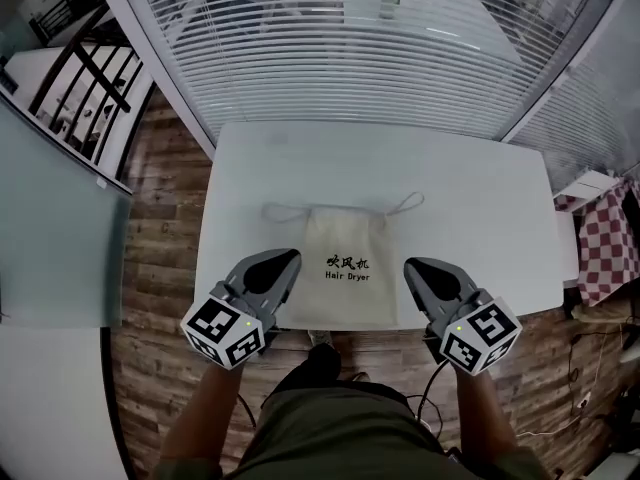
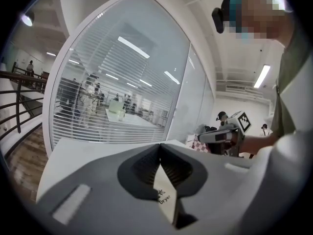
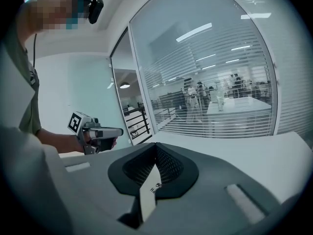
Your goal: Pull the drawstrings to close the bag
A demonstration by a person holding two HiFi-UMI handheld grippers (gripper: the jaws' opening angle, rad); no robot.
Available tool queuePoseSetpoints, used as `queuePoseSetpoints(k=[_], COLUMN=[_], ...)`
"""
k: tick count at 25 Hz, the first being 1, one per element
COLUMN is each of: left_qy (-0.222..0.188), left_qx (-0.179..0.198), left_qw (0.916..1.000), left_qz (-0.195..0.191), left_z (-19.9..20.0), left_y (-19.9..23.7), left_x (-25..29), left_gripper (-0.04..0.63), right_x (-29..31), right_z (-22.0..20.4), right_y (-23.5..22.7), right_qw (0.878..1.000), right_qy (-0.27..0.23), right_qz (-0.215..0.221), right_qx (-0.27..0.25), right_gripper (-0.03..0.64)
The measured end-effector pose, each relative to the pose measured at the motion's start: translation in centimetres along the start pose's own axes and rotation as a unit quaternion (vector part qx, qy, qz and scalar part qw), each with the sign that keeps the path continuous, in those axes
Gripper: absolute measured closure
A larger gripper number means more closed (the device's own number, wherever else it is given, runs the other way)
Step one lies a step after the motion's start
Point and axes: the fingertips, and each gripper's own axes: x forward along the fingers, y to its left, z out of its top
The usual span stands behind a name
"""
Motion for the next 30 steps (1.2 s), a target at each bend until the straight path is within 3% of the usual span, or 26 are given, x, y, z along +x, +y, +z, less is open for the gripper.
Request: queuePoseSetpoints(k=[5, 9, 12, 17, 21, 25, 27, 30], left_qy=[0.033, 0.079, 0.104, 0.158, 0.203, 0.246, 0.273, 0.308], left_qx=[0.018, 0.053, 0.066, 0.094, 0.122, 0.15, 0.167, 0.186], left_qw=[0.9993, 0.9955, 0.9923, 0.983, 0.9715, 0.9574, 0.9471, 0.9327], left_qz=[-0.004, -0.002, -0.007, -0.007, -0.012, -0.021, -0.025, -0.025], left_z=[-0.8, -2.8, -4.2, -7.6, -10.6, -13.8, -15.6, -17.7], left_y=[3.6, 6.3, 8.0, 11.1, 12.8, 13.5, 13.9, 14.7], left_x=[1.4, 2.8, 3.8, 5.8, 7.4, 8.8, 9.4, 10.0], left_gripper=[0.589, 0.589, 0.589, 0.588, 0.588, 0.588, 0.587, 0.565], right_x=[3.3, 5.4, 6.8, 8.8, 10.7, 12.4, 13.0, 13.8], right_z=[0.8, -0.8, -2.8, -6.1, -10.1, -14.7, -16.8, -18.8], right_y=[-1.1, -3.0, -4.6, -8.0, -11.5, -15.2, -16.3, -17.3], right_qw=[1.0, 0.997, 0.987, 0.967, 0.937, 0.892, 0.869, 0.852], right_qy=[0.006, 0.03, 0.074, 0.143, 0.218, 0.288, 0.314, 0.329], right_qz=[-0.007, -0.015, -0.021, -0.017, 0.0, 0.022, 0.041, 0.062], right_qx=[-0.005, -0.065, -0.139, -0.208, -0.273, -0.348, -0.379, -0.403], right_gripper=[0.606, 0.606, 0.604, 0.604, 0.603, 0.6, 0.558, 0.558])
